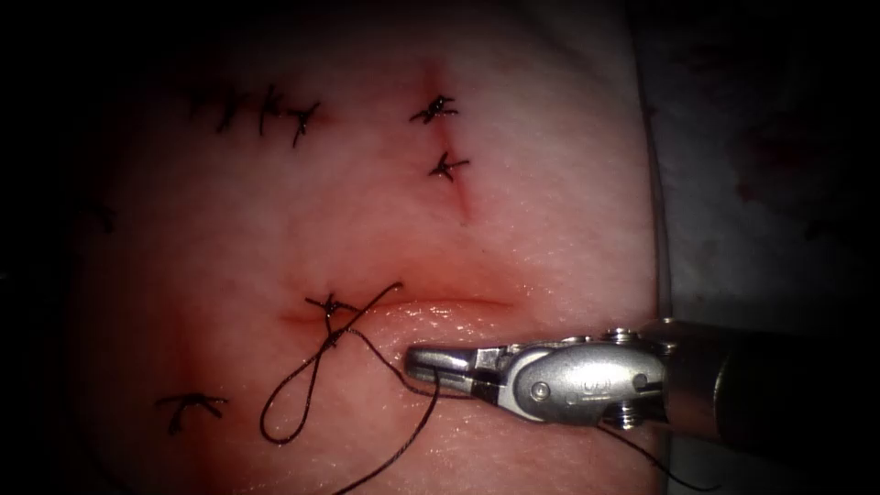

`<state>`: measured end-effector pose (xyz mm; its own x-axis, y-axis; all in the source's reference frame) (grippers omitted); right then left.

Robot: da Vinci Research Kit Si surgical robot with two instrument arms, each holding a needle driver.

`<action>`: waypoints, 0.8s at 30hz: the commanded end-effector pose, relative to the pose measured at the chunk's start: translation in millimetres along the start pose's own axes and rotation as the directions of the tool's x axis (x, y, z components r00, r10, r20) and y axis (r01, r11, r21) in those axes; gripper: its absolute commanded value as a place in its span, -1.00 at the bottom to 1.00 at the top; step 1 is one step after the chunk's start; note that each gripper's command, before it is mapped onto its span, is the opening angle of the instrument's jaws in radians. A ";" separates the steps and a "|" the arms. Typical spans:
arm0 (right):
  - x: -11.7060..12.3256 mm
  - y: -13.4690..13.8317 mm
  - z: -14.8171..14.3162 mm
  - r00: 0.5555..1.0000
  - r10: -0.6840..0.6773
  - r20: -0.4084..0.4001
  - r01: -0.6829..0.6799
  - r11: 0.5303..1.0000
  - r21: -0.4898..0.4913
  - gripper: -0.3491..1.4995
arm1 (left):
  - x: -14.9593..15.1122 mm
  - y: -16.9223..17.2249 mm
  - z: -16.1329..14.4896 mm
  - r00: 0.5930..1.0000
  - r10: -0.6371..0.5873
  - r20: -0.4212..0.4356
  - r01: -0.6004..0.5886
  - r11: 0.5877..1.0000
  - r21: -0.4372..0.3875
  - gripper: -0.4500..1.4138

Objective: Wound Closure
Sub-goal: Pull the suture through the skin with the right gripper.

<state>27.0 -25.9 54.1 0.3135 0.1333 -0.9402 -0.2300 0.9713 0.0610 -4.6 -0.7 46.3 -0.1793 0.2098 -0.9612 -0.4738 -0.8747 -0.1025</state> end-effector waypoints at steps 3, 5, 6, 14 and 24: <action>0.3 -0.9 0.4 1.000 -0.005 0.030 0.005 1.000 0.010 -1.00 | -0.7 0.3 0.9 1.000 -0.008 0.007 0.008 1.000 -0.008 -1.00; 0.7 -1.8 0.0 0.999 -0.010 0.036 0.009 1.000 0.022 -1.00 | -0.9 0.6 1.3 1.000 -0.006 0.015 0.006 1.000 -0.017 -1.00; 1.0 -2.2 -0.3 0.999 -0.012 0.036 0.011 1.000 0.026 -1.00 | -0.9 0.8 1.4 1.000 -0.005 0.017 0.006 1.000 -0.017 -1.00; 6.6 -9.0 -2.3 0.999 -0.035 0.033 0.032 0.995 0.094 -1.00 | -1.5 2.5 3.9 0.999 -0.045 0.017 0.046 0.998 -0.042 -1.00; 16.5 -18.7 -4.2 0.996 -0.090 -0.020 0.092 0.975 0.204 -1.00 | -4.1 4.6 7.6 0.996 -0.069 0.048 0.074 0.992 -0.105 -1.00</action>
<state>31.5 -42.2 35.9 0.3182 0.0413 -0.9471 -0.0066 0.9991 0.0413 -12.2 -2.4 51.2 -0.1878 0.2965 -0.9364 -0.3917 -0.8969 -0.2055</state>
